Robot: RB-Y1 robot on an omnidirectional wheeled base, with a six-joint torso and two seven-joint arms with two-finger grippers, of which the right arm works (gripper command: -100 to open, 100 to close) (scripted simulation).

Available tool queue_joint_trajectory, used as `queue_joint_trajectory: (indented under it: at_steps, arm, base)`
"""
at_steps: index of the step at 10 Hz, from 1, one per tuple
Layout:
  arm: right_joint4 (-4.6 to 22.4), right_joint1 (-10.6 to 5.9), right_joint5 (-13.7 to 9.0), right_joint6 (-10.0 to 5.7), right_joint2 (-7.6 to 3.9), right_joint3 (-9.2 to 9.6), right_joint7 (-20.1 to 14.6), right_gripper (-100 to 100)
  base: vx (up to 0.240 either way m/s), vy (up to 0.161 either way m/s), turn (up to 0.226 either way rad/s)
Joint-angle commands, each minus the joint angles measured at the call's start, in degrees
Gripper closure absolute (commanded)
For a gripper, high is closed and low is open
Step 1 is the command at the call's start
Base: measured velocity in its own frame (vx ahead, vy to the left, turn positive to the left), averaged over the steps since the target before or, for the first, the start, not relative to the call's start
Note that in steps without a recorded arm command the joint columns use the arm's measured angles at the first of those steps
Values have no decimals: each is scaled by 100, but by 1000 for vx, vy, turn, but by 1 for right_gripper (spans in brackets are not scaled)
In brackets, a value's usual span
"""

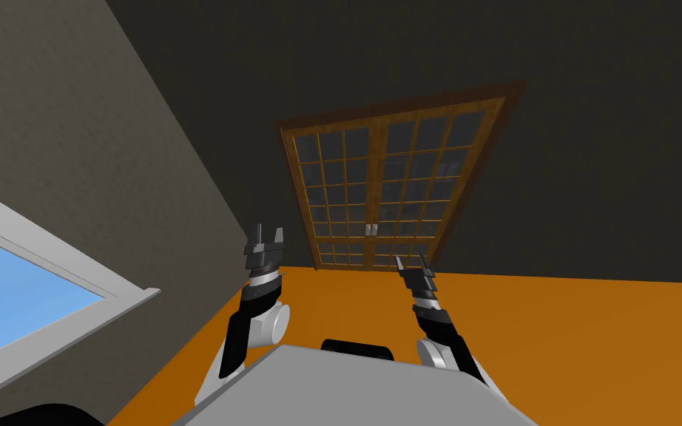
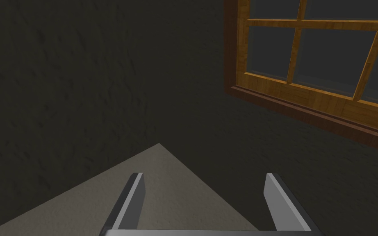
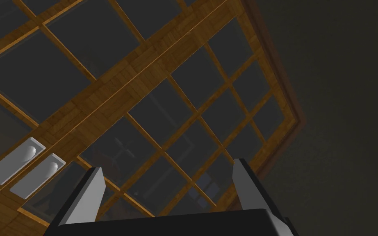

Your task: Pull the door open

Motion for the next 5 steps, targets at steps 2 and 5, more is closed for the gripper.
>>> queue_joint_trajectory:
  at_steps: [2, 5]
  arm:
    - [345, -97, -228, -97, -83, 75, -339, -100]
    - [763, -205, -487, -223, -176, 167, -714, -100]
  base:
    - [103, -18, 68]
    - [86, -20, 62]
